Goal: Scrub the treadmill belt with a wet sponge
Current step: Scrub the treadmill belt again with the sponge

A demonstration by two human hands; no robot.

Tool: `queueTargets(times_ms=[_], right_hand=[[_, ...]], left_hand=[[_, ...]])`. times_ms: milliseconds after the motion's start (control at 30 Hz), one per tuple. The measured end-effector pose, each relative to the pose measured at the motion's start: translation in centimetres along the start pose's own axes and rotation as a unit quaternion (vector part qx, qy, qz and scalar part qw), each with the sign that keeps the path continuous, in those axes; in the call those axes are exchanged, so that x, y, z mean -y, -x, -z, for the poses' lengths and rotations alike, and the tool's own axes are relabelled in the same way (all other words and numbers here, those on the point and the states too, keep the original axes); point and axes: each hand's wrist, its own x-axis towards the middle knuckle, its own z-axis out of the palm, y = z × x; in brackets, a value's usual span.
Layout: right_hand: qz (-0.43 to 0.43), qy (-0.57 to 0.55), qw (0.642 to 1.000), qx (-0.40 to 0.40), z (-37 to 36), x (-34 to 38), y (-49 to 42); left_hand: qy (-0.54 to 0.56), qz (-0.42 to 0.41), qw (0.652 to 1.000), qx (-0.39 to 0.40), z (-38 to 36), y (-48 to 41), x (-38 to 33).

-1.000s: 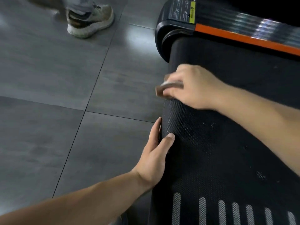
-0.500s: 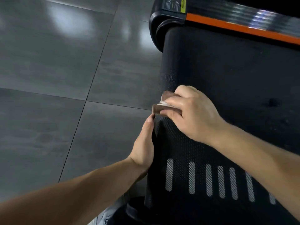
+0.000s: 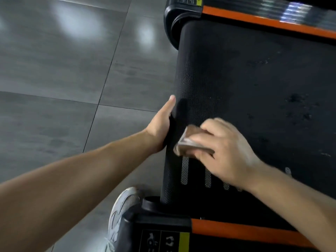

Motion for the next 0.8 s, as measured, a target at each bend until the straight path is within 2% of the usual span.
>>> queueTargets(times_ms=[67,133,167,333,433,533,600,700,800], right_hand=[[-0.027,0.034,0.998,-0.044,-0.4,-1.2,-2.7],[-0.099,0.030,0.991,-0.088,-0.8,-1.5,-4.5],[-0.107,0.022,0.990,-0.091,-1.1,-1.1,-4.1],[0.037,-0.038,0.997,0.053,-0.4,2.8,2.9],[0.036,0.008,0.999,0.026,-0.7,1.3,0.1],[-0.049,0.041,0.996,-0.057,-1.4,0.5,-3.7],[-0.031,0.028,0.999,-0.030,-1.7,1.6,-2.4],[0.037,-0.040,0.996,0.065,-0.5,3.5,2.1],[0.064,-0.040,0.994,0.073,0.6,1.6,2.7]], left_hand=[[-0.038,0.010,0.999,0.009,-0.3,-0.5,-0.9],[-0.052,0.013,0.999,0.007,-0.2,-0.6,-1.3],[-0.047,0.016,0.999,0.001,-0.1,-0.6,-1.3],[-0.033,0.013,0.999,-0.015,-0.5,-1.0,-0.7],[-0.027,0.010,1.000,-0.011,-0.5,-1.0,-0.8],[-0.024,0.036,0.999,0.014,0.4,-0.7,-1.3],[-0.014,0.036,0.999,0.012,0.6,-0.7,-1.4],[-0.026,0.013,0.999,-0.013,-0.1,-0.9,-1.1],[-0.065,-0.020,0.997,-0.044,-0.5,-1.9,-0.4]])
